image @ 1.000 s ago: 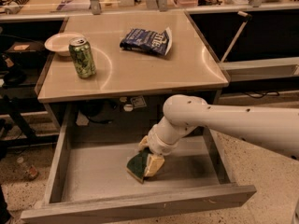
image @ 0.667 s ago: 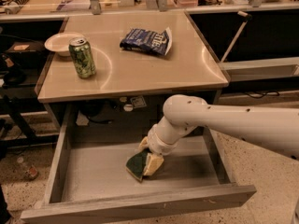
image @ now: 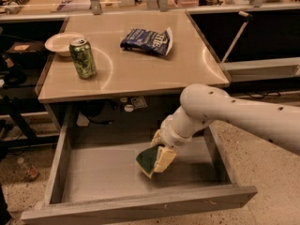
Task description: Pick sponge from top drawer and place on counter
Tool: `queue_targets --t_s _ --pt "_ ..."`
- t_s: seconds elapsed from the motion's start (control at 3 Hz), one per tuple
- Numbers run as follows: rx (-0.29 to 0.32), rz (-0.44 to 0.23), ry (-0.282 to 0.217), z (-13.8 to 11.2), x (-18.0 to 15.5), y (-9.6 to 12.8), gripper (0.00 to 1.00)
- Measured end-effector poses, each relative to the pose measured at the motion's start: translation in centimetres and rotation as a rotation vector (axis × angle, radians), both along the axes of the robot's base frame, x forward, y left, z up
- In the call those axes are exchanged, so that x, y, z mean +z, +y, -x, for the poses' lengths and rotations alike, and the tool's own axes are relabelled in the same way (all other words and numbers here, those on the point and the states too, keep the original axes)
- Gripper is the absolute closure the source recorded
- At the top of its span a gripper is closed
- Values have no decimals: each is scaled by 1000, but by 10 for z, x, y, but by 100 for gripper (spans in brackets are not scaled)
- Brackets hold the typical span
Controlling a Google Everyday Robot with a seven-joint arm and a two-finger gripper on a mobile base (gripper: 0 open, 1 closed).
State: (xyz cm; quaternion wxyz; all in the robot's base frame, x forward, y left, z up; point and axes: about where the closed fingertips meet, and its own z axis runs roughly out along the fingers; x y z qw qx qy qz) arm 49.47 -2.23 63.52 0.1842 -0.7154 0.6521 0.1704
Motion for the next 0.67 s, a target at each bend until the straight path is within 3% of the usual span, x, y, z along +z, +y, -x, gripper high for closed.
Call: queue_targets --t_s 0.67 --pt "-163 43 -61 -16 73 -58 100"
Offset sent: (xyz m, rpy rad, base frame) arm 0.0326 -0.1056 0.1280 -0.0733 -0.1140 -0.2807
